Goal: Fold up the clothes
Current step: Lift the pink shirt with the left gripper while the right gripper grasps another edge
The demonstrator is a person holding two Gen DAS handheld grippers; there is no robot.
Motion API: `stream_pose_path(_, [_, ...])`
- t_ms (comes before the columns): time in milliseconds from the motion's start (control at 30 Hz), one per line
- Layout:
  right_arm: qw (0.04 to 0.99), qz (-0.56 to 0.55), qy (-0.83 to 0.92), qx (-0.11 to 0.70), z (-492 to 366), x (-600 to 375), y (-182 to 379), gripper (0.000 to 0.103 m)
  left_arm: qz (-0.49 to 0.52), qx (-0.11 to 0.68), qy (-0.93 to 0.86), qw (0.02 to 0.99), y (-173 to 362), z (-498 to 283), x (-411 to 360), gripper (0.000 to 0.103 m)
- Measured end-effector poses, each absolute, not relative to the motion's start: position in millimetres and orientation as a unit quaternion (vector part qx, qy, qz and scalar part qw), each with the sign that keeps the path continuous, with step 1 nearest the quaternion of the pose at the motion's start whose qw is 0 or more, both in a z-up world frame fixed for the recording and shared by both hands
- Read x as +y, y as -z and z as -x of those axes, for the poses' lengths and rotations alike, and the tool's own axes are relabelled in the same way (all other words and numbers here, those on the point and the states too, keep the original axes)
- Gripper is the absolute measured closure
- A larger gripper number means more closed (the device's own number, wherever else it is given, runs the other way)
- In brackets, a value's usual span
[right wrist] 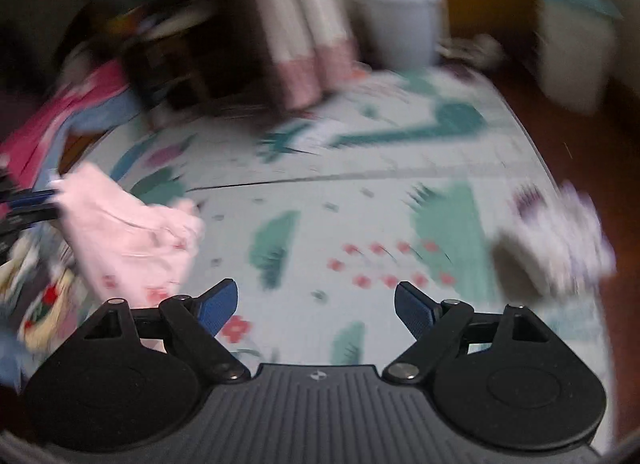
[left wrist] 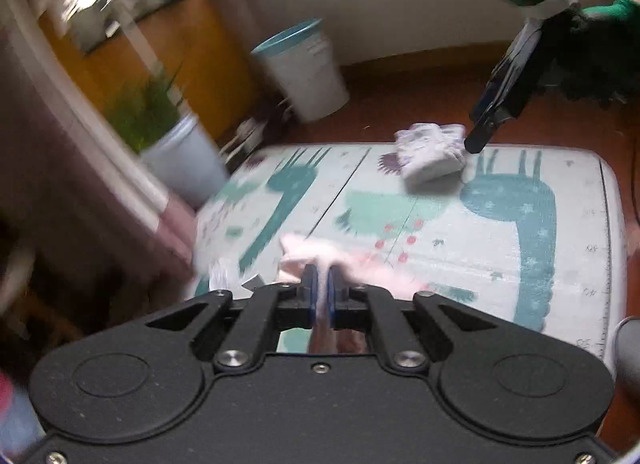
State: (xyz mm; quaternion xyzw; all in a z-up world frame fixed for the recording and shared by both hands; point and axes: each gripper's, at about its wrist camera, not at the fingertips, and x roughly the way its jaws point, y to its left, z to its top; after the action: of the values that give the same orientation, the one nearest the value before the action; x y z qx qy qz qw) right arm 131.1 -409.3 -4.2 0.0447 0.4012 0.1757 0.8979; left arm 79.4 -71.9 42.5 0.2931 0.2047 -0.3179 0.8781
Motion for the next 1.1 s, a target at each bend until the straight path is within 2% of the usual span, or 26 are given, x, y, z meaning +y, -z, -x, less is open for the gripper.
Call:
stream_pose_path(67, [0.899, -0.022, -0.19, 0.395, -127, -375, -27, 0.011, -0.252, 0.189, 0.327, 0.891, -55, -56, -44, 0.1])
stream_pose_path(167, [0.895, -0.017, -0.22, 0.387, -114, -328, -55, 0.008, -0.224, 0.223, 0.295, 0.902, -45, -47, -15, 0.1])
stream_pose_path(333, [0.89, 0.015, -0.254, 0.378, -92, -272, -42, 0.008, -0.202, 0.208, 0.333, 0.897, -58, -20, 9, 0.1])
stream_pose_path(400, [0.876, 0.03, -0.26, 0.405, -89, -258, -22, 0.013, -0.194, 0.199, 0.356, 0.892, -64, -10, 16, 0.1])
stream_pose_path(433, [0.865, 0.045, -0.261, 0.427, -91, -253, -13, 0.021, -0.19, 0.194, 0.367, 0.89, -67, -6, 20, 0.1])
stream_pose_path(533, [0.851, 0.078, -0.257, 0.451, -99, -253, 5, 0.023, -0.191, 0.199, 0.378, 0.884, -67, 0, 28, 0.1])
stream_pose_path(700, [0.835, 0.072, -0.235, 0.493, -116, -262, 29, 0.023, -0.325, 0.284, 0.339, 0.836, 5, -12, 28, 0.1])
stream_pose_path(800, [0.825, 0.09, -0.239, 0.504, -113, -252, 47, 0.023, -0.394, 0.306, 0.359, 0.789, 49, -2, 20, 0.1])
stream_pose_path(867, [0.818, 0.103, -0.249, 0.508, -106, -238, 62, 0.025, -0.457, 0.302, 0.383, 0.744, 77, 16, 13, 0.1])
stream_pose_path(967, [0.798, 0.137, -0.277, 0.517, -103, -215, 88, 0.033, -0.546, 0.271, 0.43, 0.666, 112, 47, 7, 0.1])
stream_pose_path(1067, [0.759, 0.233, -0.349, 0.498, -83, -183, 114, 0.036, -0.619, 0.223, 0.484, 0.577, 135, 88, 11, 0.1])
stream_pose_path(1100, [0.742, 0.263, -0.38, 0.485, -74, -174, 122, 0.039, -0.634, 0.202, 0.5, 0.554, 139, 102, 12, 0.1])
